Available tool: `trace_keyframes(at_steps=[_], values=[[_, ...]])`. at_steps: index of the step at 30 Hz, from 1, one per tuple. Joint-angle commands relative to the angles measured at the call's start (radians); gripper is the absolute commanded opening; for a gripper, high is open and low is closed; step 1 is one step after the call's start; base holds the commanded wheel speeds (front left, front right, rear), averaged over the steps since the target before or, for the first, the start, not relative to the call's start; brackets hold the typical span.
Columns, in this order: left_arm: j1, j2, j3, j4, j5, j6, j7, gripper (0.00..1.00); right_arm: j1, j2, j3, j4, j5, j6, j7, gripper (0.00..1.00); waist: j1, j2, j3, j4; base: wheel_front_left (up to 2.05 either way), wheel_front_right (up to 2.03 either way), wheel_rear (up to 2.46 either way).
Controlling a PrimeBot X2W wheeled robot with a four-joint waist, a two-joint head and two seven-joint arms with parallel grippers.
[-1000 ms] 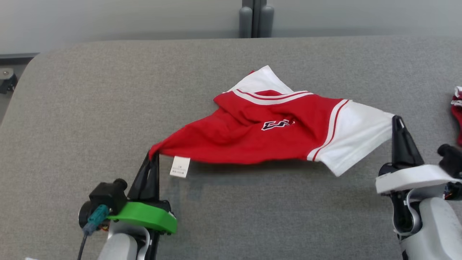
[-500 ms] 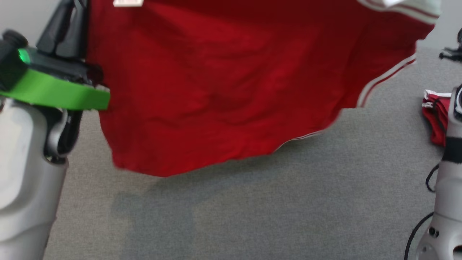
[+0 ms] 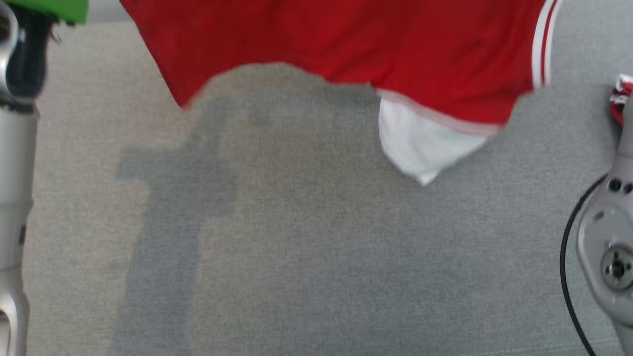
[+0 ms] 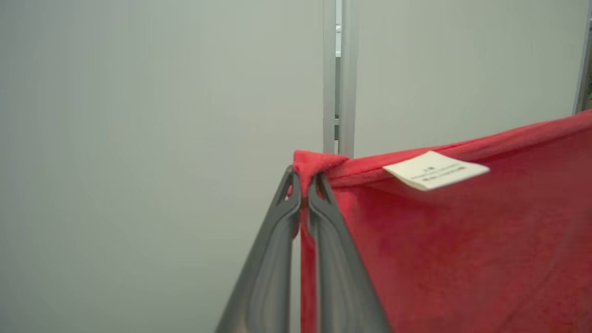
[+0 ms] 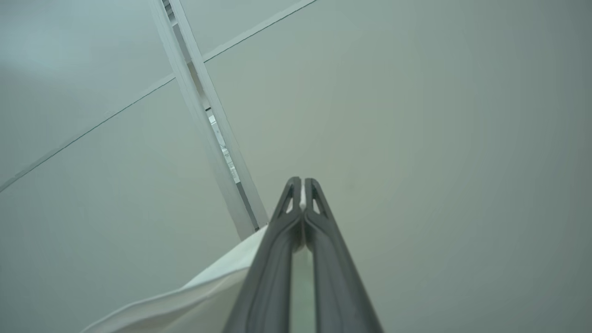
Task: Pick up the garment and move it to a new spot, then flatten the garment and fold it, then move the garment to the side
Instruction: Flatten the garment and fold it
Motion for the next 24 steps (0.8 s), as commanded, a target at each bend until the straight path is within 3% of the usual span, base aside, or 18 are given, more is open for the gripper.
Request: trace_keyframes(at_steps=[1,6,11,17,24], values=[[-0.049,-0.001,0.005,0.038,0.013,0.003,-0.019,0.0,-0.053,-0.005,-0.013,0.027,-0.024,-0.001,-0.032,0.0,0.0,-0.0001,0.136,-0.009,0.0,0.0,0.0],[-0.239,-0.011,0.016,0.202,0.077,0.013,-0.162,0.0,-0.245,-0.004,-0.042,0.151,-0.119,-0.002,-0.175,0.0,0.0,-0.0001,0.212,-0.025,0.0,0.0,0.0],[-0.267,-0.016,0.035,0.28,0.092,0.009,-0.217,0.0,-0.237,-0.006,-0.052,0.208,-0.115,-0.002,-0.215,0.0,0.0,-0.0001,0.227,-0.034,0.0,0.0,0.0],[-0.035,-0.028,0.085,0.24,0.073,0.004,-0.225,0.0,-0.019,-0.008,0.013,0.165,0.013,-0.002,-0.227,0.0,0.0,-0.0001,0.202,-0.034,0.0,0.0,0.0],[0.437,-0.126,0.247,0.144,0.096,0.004,-0.226,0.0,0.478,-0.015,0.103,0.04,0.225,-0.003,-0.223,0.0,0.0,-0.0001,0.109,-0.042,0.0,0.0,0.0]])
